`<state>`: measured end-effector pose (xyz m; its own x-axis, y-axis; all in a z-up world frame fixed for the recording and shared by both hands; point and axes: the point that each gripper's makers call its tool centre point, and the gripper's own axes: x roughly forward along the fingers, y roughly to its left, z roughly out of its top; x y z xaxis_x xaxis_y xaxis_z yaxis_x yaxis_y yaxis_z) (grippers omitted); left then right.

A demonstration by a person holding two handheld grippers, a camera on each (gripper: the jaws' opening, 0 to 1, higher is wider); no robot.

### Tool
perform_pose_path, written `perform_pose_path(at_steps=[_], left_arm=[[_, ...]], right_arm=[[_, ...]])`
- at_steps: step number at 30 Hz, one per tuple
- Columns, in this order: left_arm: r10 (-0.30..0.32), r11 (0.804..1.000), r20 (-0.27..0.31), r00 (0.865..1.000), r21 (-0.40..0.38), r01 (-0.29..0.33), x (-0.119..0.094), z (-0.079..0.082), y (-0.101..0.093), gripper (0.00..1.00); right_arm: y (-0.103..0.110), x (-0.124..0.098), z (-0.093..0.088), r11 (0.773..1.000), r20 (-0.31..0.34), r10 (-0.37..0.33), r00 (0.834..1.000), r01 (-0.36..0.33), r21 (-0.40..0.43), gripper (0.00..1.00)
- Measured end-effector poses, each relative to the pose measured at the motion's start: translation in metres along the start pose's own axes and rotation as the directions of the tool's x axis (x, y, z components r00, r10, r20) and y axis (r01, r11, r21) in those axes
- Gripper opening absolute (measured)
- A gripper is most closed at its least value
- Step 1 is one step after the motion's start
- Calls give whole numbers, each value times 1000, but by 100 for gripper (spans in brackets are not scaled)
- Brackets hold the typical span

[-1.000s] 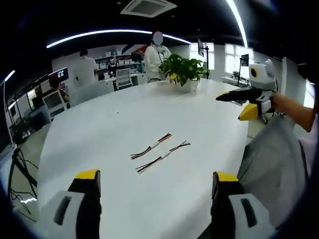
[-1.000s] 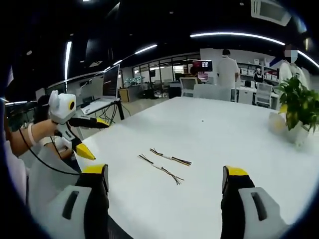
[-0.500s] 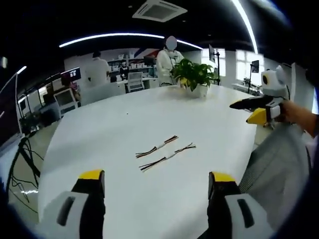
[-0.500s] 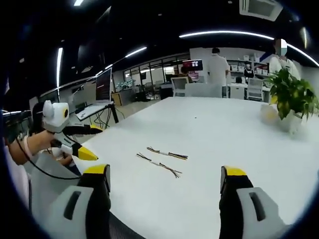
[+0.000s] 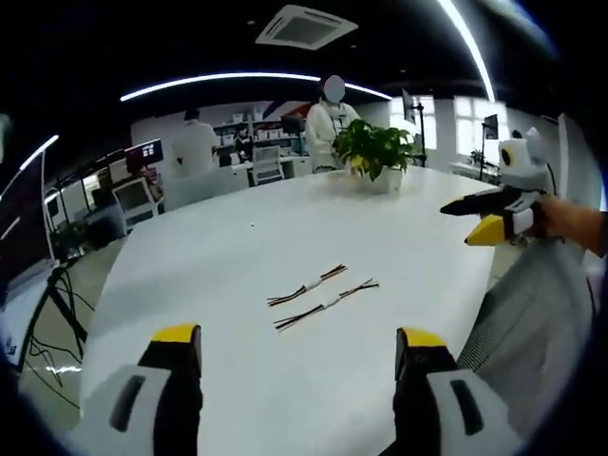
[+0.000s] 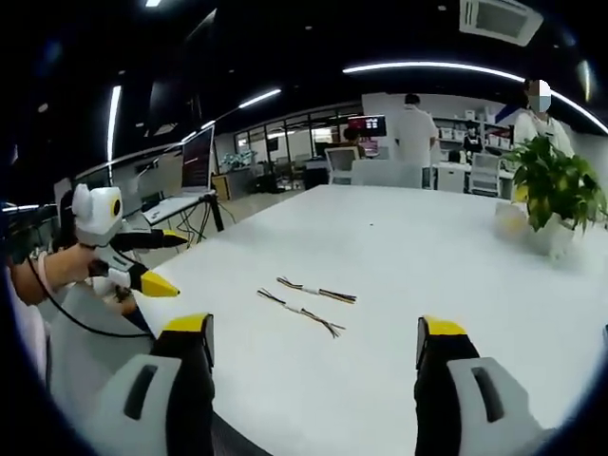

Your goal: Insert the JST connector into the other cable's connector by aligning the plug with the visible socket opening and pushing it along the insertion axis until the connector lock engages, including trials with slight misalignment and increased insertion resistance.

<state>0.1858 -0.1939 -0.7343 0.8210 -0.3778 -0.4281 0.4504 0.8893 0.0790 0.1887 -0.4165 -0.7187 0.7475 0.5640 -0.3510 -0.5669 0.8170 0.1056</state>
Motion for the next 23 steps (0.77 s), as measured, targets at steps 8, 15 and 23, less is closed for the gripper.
perform_pose_path(at_steps=[8, 15, 23], left_arm=[[7, 1000, -43, 999, -4, -7, 1, -9, 1, 81], [10, 1000, -49, 999, -16, -11, 0, -10, 1, 81], [24, 1000, -63, 998, 11, -23, -1, -12, 0, 80]], right_arm=[[0, 0, 0, 1000, -3, -8, 1000, 8, 1, 87], [4, 1, -5, 1000, -35, -1, 999, 0, -31, 85], [1, -1, -1, 998, -15, -20, 1000, 20, -56, 83]])
